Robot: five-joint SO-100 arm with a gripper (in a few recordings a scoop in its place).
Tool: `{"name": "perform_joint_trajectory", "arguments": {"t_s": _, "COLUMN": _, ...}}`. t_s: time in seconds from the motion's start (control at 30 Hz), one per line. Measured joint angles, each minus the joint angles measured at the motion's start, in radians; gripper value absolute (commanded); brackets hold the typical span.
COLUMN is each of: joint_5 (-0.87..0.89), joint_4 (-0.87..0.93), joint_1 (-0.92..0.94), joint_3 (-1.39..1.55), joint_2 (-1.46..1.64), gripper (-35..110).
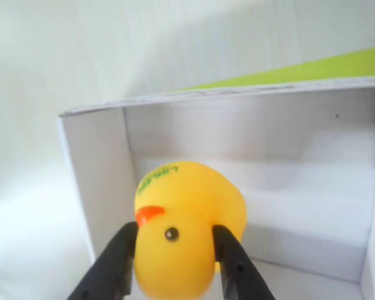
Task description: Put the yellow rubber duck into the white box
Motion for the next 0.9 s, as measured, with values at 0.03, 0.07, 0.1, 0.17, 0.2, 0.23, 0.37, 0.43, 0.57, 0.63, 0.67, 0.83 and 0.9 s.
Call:
{"name": "perform_joint_trajectory", "arguments": {"t_s": 0.03, "joint_5": -0.003, "joint_4": -0.005, "joint_1": 0.0, "joint_3": 0.0, "joint_2": 0.002, "gripper": 21}}
{"name": "perform_joint_trajectory", "arguments": {"t_s": 0.07, "joint_5": -0.005, "joint_4": -0.009, "joint_1": 0.0, "joint_3": 0.0, "joint_2": 0.002, "gripper": 21}}
{"name": "perform_joint_trajectory", "arguments": {"t_s": 0.1, "joint_5": -0.006, "joint_4": -0.011, "joint_1": 0.0, "joint_3": 0.0, "joint_2": 0.002, "gripper": 21}}
{"name": "perform_joint_trajectory", "arguments": {"t_s": 0.17, "joint_5": -0.015, "joint_4": -0.011, "joint_1": 0.0, "joint_3": 0.0, "joint_2": 0.002, "gripper": 21}}
{"name": "perform_joint_trajectory", "arguments": {"t_s": 0.2, "joint_5": -0.018, "joint_4": -0.012, "joint_1": 0.0, "joint_3": 0.0, "joint_2": 0.002, "gripper": 21}}
{"name": "perform_joint_trajectory", "arguments": {"t_s": 0.23, "joint_5": -0.021, "joint_4": -0.012, "joint_1": 0.0, "joint_3": 0.0, "joint_2": 0.002, "gripper": 21}}
{"name": "perform_joint_trajectory", "arguments": {"t_s": 0.37, "joint_5": -0.012, "joint_4": -0.011, "joint_1": -0.002, "joint_3": 0.0, "joint_2": 0.002, "gripper": 12}}
{"name": "perform_joint_trajectory", "arguments": {"t_s": 0.43, "joint_5": 0.026, "joint_4": 0.017, "joint_1": -0.015, "joint_3": 0.0, "joint_2": 0.015, "gripper": 9}}
{"name": "perform_joint_trajectory", "arguments": {"t_s": 0.57, "joint_5": 0.167, "joint_4": 0.164, "joint_1": -0.081, "joint_3": 0.0, "joint_2": 0.193, "gripper": 0}}
{"name": "perform_joint_trajectory", "arguments": {"t_s": 0.63, "joint_5": 0.27, "joint_4": 0.236, "joint_1": -0.14, "joint_3": -0.006, "joint_2": 0.325, "gripper": 0}}
{"name": "perform_joint_trajectory", "arguments": {"t_s": 0.67, "joint_5": 0.321, "joint_4": 0.261, "joint_1": -0.175, "joint_3": -0.006, "joint_2": 0.405, "gripper": 0}}
{"name": "perform_joint_trajectory", "arguments": {"t_s": 0.83, "joint_5": 0.525, "joint_4": 0.258, "joint_1": -0.446, "joint_3": 0.184, "joint_2": 0.93, "gripper": 0}}
{"name": "perform_joint_trajectory", "arguments": {"t_s": 0.9, "joint_5": 0.574, "joint_4": 0.233, "joint_1": -0.583, "joint_3": 0.388, "joint_2": 1.177, "gripper": 0}}
